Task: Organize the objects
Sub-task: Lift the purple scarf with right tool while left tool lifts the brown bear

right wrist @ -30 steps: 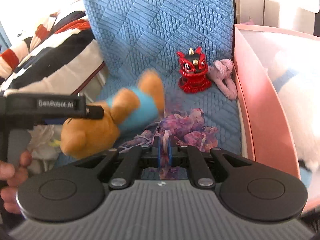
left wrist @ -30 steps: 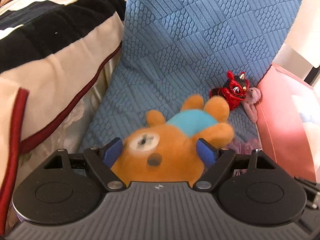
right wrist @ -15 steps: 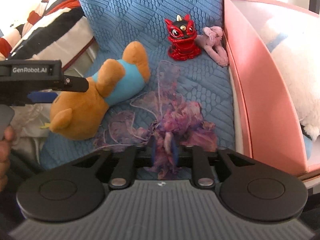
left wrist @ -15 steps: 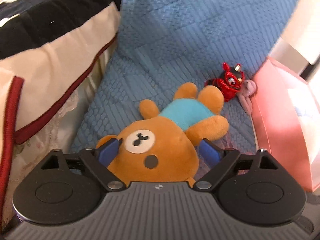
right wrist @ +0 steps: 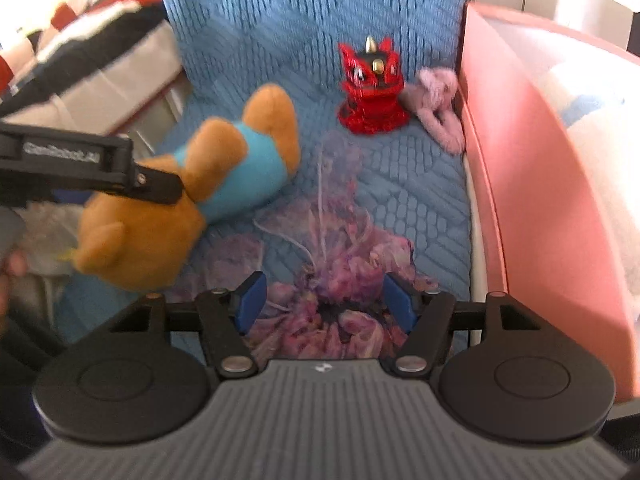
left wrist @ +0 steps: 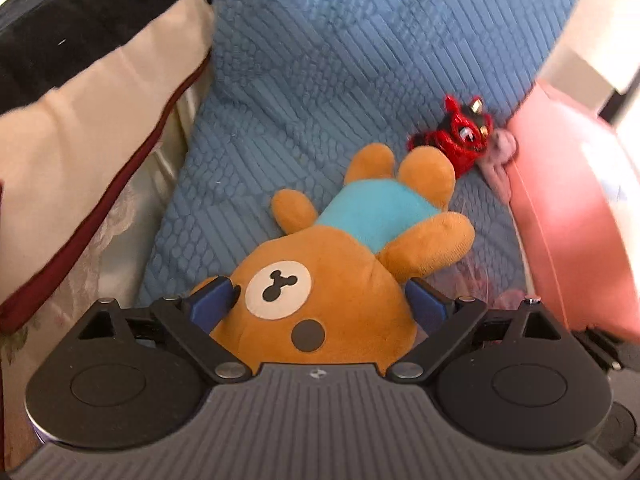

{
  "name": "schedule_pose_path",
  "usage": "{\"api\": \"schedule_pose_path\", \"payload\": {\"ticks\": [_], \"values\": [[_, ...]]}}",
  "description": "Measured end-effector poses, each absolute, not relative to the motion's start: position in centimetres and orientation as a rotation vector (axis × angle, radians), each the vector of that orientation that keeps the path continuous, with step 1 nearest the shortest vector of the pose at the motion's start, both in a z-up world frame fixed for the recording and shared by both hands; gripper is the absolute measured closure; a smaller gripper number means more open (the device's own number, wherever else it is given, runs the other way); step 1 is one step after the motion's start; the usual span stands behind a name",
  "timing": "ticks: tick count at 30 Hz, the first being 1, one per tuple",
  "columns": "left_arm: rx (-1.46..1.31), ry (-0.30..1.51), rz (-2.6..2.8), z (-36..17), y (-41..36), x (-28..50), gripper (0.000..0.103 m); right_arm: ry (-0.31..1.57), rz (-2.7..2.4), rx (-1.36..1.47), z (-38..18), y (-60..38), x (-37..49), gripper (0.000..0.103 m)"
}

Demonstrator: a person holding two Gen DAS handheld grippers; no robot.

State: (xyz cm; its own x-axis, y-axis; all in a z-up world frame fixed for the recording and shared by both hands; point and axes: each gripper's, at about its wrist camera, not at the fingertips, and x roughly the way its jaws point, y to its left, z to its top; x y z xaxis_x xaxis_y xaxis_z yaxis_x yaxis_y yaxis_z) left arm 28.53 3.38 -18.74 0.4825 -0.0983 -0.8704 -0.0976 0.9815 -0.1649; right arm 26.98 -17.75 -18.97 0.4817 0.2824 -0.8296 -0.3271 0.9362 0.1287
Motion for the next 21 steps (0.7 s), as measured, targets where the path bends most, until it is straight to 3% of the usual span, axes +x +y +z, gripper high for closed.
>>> {"api": "schedule_pose_path", "payload": {"ticks": [15,19,21], "values": [[-0.067,1.125,0.037,-21.4,2.4,29.1,0.004,1.069,0.406,-0.064,-21.3,-16.8,27.5,0.038],[-0.087,1.123,0.046,-21.4,2.6,29.3,0.004,1.067,0.406,-0.054,-21.2,-17.1,27.4,0.067],[-0.095,1.12,0.047,-21.4,2.6,29.3,0.004,1.069,0.406,-0.046,-21.1,-17.2,27.4,0.071]]}}
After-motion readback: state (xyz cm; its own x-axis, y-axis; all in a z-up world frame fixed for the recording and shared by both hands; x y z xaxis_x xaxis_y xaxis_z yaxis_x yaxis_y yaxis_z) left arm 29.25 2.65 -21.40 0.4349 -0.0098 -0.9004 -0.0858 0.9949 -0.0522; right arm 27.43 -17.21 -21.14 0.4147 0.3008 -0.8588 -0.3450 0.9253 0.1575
